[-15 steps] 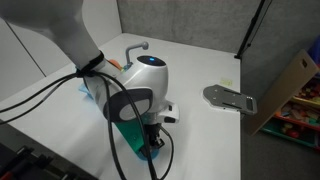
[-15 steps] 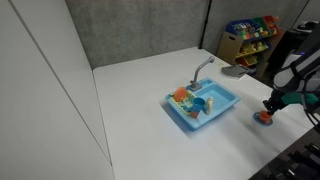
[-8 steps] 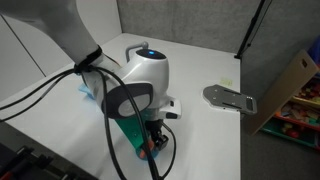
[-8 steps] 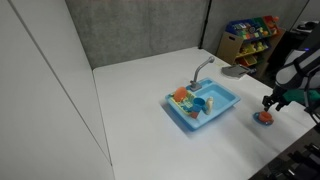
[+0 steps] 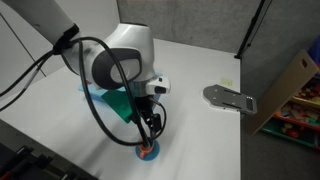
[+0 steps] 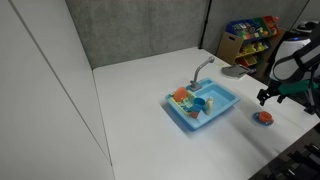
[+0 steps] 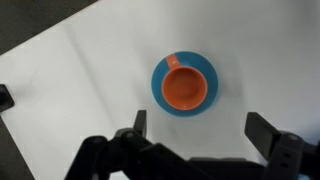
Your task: Put the orange mug on the blue plate
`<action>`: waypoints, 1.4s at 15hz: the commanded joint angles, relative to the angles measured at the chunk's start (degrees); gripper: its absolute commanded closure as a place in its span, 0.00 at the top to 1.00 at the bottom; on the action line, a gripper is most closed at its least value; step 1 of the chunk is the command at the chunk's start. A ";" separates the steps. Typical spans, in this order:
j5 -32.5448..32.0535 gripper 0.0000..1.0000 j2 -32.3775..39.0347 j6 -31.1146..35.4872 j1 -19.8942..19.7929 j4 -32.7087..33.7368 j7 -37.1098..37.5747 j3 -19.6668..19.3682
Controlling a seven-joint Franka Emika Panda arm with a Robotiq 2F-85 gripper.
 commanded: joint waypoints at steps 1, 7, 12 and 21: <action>-3.74 1.00 -3.50 -7.12 3.69 1.30 5.37 -0.67; -4.87 1.00 -8.56 -19.47 4.69 4.81 6.89 2.21; -3.55 1.00 -14.67 -26.33 3.02 6.10 3.32 5.09; -1.94 1.00 -26.85 -28.84 0.36 4.58 -8.15 8.63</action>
